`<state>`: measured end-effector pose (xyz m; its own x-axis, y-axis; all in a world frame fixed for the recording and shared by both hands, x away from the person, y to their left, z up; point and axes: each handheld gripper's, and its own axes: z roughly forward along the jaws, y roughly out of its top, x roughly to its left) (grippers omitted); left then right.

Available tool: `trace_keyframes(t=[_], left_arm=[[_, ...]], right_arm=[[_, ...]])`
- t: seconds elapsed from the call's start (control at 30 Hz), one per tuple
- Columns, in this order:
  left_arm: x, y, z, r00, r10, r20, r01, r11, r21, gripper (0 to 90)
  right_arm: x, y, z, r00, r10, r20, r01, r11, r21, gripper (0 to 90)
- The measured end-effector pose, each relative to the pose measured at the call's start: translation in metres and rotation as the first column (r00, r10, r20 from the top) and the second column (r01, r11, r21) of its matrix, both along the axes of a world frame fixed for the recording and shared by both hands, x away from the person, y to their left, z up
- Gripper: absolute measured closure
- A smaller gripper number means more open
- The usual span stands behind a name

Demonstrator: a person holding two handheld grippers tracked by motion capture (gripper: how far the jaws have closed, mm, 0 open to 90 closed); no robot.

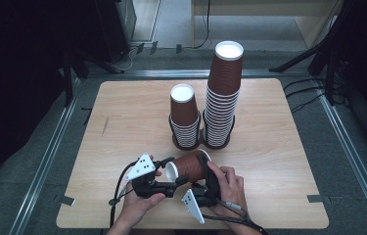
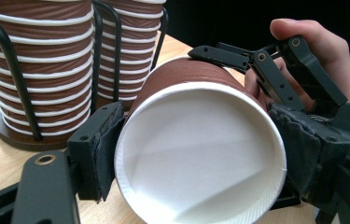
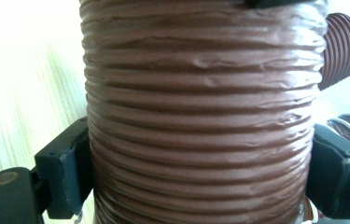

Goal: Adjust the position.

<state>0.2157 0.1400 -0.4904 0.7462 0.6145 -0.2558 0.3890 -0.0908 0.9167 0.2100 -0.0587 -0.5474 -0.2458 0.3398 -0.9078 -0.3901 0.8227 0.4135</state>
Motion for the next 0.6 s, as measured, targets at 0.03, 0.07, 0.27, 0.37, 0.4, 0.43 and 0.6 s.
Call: trace_keyframes(t=[0.03, 0.07, 0.27, 0.37, 0.4, 0.43, 0.6], left_arm=[[0.0, 0.0, 0.0, 1.0, -0.002, 0.002, 0.002, 1.0, 0.0, 22.2], [-0.001, 0.001, 0.0, 1.0, -0.006, 0.004, 0.006, 1.0, -0.001, 22.3], [0.0, 0.006, 0.002, 0.9997, -0.024, -0.003, 0.024, 0.999, -0.039, 22.6], [0.0, 0.007, 0.002, 0.9995, -0.033, -0.004, 0.032, 0.9984, -0.046, 22.6], [0.001, 0.008, 0.002, 0.9993, -0.038, -0.005, 0.038, 0.9982, -0.047, 22.6], [0.001, 0.008, 0.002, 0.9991, -0.041, -0.006, 0.041, 0.9979, -0.05, 22.7], [0.001, 0.012, 0.003, 0.9996, -0.028, -0.002, 0.027, 0.998, -0.058, 22.8]], right_arm=[[0.0, 0.0, 0.0, 1.0, 0.0, -0.004, 0.0, 1.0, 0.002, 10.7], [0.0, 0.0, 0.0, 1.0, 0.003, -0.006, -0.003, 1.0, 0.007, 10.5], [-0.004, -0.002, 0.004, 0.9986, 0.045, -0.029, -0.043, 0.998, 0.047, 9.5], [-0.004, -0.004, 0.005, 0.9977, 0.055, -0.039, -0.053, 0.9974, 0.05, 9.4], [-0.004, -0.004, 0.005, 0.9974, 0.059, -0.041, -0.057, 0.997, 0.052, 9.3], [-0.005, -0.005, 0.005, 0.9972, 0.062, -0.043, -0.06, 0.9968, 0.053, 9.1], [-0.006, -0.008, 0.007, 0.9965, 0.074, -0.039, -0.071, 0.9957, 0.059, 6.4]])
